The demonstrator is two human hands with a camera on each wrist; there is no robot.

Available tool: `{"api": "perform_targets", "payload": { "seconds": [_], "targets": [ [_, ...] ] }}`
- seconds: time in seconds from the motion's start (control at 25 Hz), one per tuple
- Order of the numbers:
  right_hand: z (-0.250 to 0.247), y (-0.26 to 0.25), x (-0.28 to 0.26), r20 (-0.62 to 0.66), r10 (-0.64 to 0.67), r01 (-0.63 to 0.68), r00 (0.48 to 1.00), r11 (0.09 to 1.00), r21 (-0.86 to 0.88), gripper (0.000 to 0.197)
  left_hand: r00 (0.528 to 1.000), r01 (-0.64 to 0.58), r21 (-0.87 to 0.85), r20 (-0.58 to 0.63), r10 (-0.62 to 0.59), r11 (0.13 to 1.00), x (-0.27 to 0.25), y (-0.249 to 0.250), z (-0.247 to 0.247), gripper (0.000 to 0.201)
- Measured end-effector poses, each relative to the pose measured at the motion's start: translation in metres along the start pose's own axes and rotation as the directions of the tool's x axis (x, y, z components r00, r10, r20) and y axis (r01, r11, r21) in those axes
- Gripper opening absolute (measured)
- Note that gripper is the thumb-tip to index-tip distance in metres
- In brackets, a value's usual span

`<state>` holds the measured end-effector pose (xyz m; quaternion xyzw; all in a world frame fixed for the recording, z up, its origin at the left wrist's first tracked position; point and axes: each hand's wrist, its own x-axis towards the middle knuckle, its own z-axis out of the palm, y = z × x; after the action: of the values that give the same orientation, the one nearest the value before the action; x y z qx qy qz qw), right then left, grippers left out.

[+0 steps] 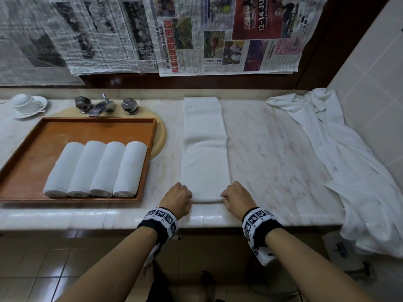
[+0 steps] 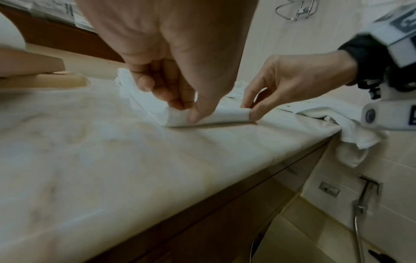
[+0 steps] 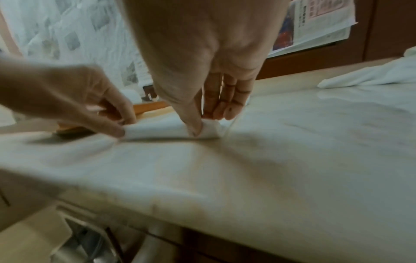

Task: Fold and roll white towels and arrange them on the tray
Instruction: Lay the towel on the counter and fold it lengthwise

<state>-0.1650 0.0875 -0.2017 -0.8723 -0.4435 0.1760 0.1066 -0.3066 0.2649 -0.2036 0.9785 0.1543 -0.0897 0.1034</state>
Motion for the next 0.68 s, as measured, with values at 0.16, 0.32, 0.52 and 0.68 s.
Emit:
{"api": "perform_targets", "payload": {
  "seconds": [0.16,0.32,0.52,0.68],
  "targets": [
    [-0.008,0.004,-0.002,0.043,0.077,-0.082,0.996,0.991,0.110,0.014,0.998,-0.067,-0.042,0.007,0.067,0.997,-0.006,-0.009,-0.004,0.024],
    [-0.018,0.001,0.006,0.056,0.167,-0.174,0.984,0.969,0.174,0.005,0.999,0.034,-0.214,0.024,-0.029,0.976,0.000,-0.013,-0.011,0.012],
    [-0.017,-0.005,0.017,-0.019,0.158,-0.157,0.987,0.987,0.046,0.008,0.987,0.157,-0.232,0.071,-0.145,0.960,0.020,-0.009,-0.016,0.007],
    [-0.001,-0.011,0.008,-0.098,0.001,-0.004,0.995,1.000,-0.030,0.013,0.993,0.118,-0.160,0.017,-0.117,0.980,0.019,0.004,-0.007,0.017]
  ]
}}
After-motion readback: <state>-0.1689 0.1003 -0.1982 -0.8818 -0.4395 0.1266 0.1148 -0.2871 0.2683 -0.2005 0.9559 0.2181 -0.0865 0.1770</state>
